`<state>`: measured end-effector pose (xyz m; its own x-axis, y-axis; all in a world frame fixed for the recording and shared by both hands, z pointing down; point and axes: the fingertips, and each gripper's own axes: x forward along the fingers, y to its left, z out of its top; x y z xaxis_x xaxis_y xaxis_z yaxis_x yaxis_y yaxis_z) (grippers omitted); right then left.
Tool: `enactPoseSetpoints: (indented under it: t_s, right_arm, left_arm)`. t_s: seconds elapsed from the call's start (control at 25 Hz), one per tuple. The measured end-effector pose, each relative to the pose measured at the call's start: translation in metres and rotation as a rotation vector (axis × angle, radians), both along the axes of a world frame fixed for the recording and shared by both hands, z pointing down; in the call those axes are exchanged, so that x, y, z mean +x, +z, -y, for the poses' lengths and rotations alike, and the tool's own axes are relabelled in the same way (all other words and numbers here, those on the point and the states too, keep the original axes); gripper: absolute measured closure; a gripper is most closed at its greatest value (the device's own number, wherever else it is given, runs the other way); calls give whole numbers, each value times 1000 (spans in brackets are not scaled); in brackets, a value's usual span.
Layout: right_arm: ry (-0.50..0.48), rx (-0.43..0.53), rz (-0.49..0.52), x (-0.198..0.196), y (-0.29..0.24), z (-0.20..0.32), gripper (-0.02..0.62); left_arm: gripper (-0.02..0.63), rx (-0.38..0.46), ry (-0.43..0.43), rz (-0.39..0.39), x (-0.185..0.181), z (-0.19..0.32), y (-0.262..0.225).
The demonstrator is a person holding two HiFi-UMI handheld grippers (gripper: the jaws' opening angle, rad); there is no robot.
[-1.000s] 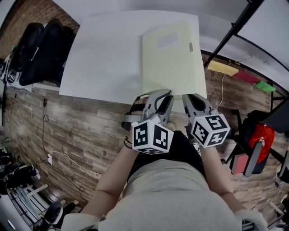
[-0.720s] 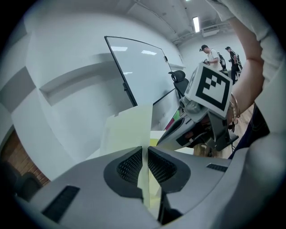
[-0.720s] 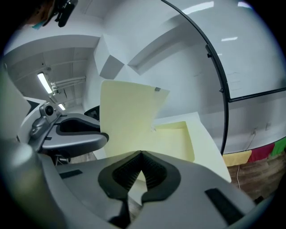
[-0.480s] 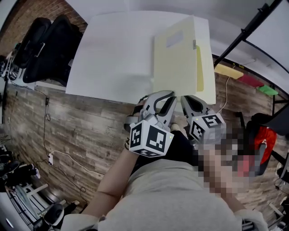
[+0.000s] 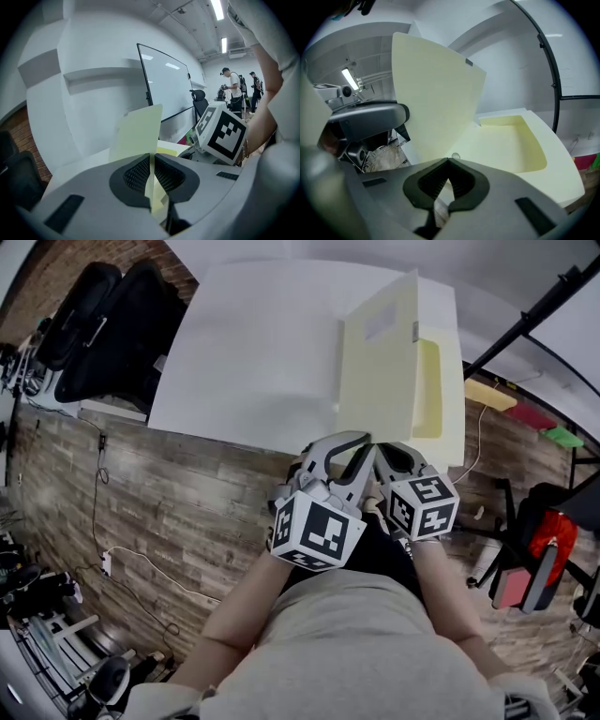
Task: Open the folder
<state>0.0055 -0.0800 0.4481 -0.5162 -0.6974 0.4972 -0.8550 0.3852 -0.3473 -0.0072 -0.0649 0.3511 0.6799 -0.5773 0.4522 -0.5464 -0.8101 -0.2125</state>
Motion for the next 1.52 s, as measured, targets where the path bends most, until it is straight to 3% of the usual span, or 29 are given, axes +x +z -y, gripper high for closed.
enactPoseSetpoints:
  t_s: [0.44,0.68,0.96,1.36,1.52]
  right_arm:
    - [-8,-46,-62,-16,19,6,574]
    - [-29,-55,-143,-20,25,6,574]
    - [-41,-89,-181,-19,29,8,574]
    - [-27,-102,-170,-18,30,6,574]
    - [-19,-95,-183,-18,29,7,574]
  left_arm:
    - [563,-35,-17,-63,-20,-1,1]
    - [565,-40,-44,-88,-38,3,1]
    - [566,-36,-90,-87,-58,9,2]
    - [569,-46,-267,-173,-104,21,12]
    - [569,-64,-320,-167,-124,26,19]
